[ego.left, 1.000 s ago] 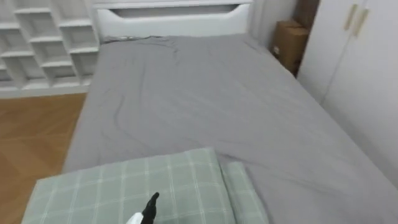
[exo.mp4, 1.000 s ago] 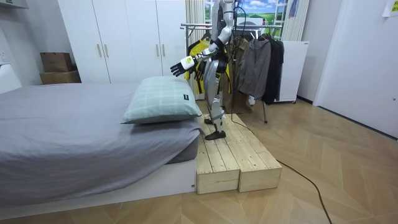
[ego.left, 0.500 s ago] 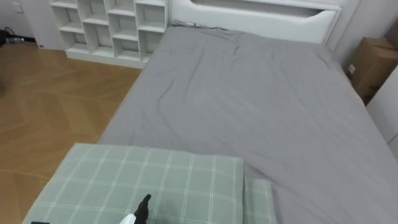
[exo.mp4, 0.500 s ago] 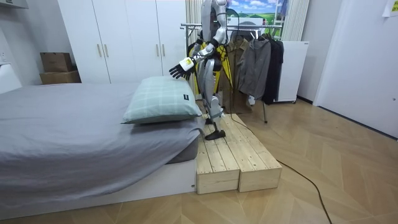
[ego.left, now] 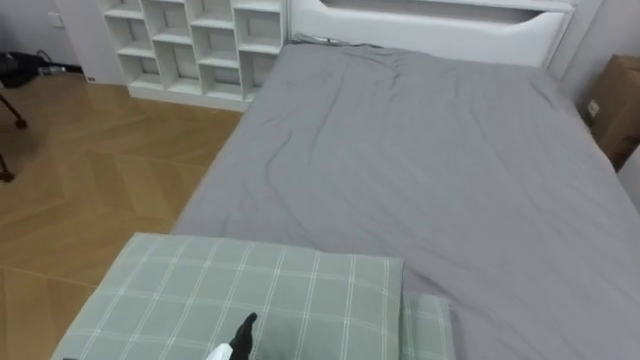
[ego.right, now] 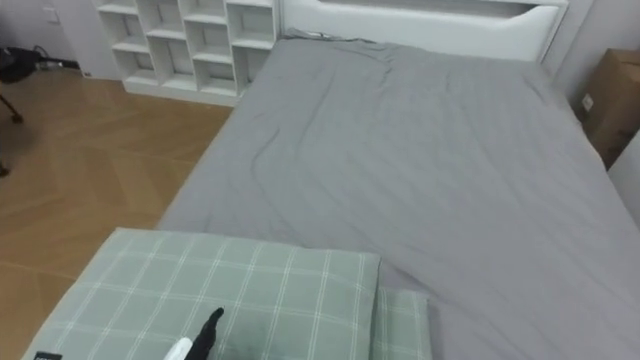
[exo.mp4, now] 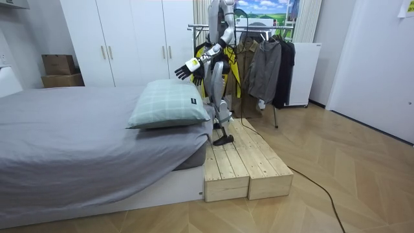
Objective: Hang clothes
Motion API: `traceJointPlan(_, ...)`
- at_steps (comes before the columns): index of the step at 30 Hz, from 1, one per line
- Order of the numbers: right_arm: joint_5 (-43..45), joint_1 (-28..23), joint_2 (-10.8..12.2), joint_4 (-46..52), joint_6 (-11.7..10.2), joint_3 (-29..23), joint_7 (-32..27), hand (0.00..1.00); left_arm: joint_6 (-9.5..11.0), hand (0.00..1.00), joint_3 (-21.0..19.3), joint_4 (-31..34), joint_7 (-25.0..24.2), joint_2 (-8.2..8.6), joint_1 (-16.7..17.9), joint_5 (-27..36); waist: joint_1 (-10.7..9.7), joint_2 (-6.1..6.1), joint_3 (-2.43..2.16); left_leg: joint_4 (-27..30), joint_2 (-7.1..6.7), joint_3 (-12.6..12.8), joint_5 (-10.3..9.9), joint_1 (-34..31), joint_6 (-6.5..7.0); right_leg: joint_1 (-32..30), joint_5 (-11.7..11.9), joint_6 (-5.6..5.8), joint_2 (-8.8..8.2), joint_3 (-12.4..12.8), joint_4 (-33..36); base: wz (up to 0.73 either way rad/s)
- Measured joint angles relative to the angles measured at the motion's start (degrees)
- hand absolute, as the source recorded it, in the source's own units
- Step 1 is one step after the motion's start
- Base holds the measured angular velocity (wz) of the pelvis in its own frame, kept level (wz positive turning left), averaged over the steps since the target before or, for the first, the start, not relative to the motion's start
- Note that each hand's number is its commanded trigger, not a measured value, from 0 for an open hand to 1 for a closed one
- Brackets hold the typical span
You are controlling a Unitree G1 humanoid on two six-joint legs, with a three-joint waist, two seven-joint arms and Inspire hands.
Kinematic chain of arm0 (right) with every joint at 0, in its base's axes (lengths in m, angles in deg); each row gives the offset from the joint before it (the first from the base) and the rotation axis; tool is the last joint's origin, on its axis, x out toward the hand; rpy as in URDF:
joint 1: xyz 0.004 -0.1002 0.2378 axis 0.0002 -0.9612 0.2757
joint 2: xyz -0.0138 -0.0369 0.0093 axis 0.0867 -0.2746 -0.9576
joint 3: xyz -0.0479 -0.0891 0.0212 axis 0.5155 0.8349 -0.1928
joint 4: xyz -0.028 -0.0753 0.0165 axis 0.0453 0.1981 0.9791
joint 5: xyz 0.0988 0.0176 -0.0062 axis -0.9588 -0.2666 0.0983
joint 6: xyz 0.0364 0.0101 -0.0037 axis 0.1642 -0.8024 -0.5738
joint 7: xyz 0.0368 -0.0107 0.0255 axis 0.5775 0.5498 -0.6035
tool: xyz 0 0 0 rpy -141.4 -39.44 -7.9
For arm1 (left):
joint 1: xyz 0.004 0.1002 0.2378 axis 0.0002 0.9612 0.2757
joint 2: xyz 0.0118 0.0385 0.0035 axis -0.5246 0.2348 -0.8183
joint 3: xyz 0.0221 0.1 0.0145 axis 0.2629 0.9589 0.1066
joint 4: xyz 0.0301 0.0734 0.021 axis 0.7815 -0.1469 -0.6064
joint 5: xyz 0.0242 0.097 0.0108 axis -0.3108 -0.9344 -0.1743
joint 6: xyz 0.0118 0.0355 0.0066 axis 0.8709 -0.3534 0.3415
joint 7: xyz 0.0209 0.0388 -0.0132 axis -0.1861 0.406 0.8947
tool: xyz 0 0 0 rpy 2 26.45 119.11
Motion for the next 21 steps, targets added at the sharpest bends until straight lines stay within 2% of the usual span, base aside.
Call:
traceJointPlan(5,-1.23,-1.98,0.08,0.36,0.00,-1.79,1.69,0.00,0.53,0.00,-0.19,-0.97,1.03,-0.07,0.71,3.32,0.22,-0.31,-0.24,-1.93,-0.83,0.21,0.48,2.06,0.14,0.77,-0.24,0.07,0.03,4.25,-0.61,-0.02)
traceJointPlan(10,-1.50,-2.02,0.26,0.43,0.02,-1.79,1.65,0.00,0.61,0.00,-1.42,-4.70,3.32,-0.37,1.12,3.89,0.42,-0.64,-0.42,-3.05,-0.83,0.95,0.48,2.91,0.14,1.13,-0.26,0.10,0.02,5.16,-0.69,-0.06)
traceJointPlan(13,-0.95,-2.11,0.25,0.71,0.73,-2.42,1.61,0.00,0.78,0.00,-2.85,-6.89,4.60,-0.57,2.56,3.41,0.57,-0.51,-0.44,-4.11,-0.79,1.61,0.47,4.18,0.14,1.40,-0.26,0.10,0.01,5.97,-0.65,-0.12)
traceJointPlan(17,0.35,-2.28,0.29,0.36,1.23,-4.75,1.61,0.00,0.80,0.00,-5.55,-12.86,5.01,-0.58,3.33,3.27,0.56,-0.31,-0.29,-4.76,-0.79,1.85,0.47,5.38,0.13,1.91,-0.27,0.12,-0.01,5.89,-0.76,-0.01)
traceJointPlan(21,0.32,-2.37,0.29,0.42,1.63,-5.07,1.61,0.00,1.31,0.00,-5.66,-15.91,5.10,-0.60,3.39,3.28,0.54,0.08,-0.28,-4.81,-0.79,1.86,0.47,5.84,0.12,2.47,-0.29,0.14,-0.01,5.84,-0.77,0.00)
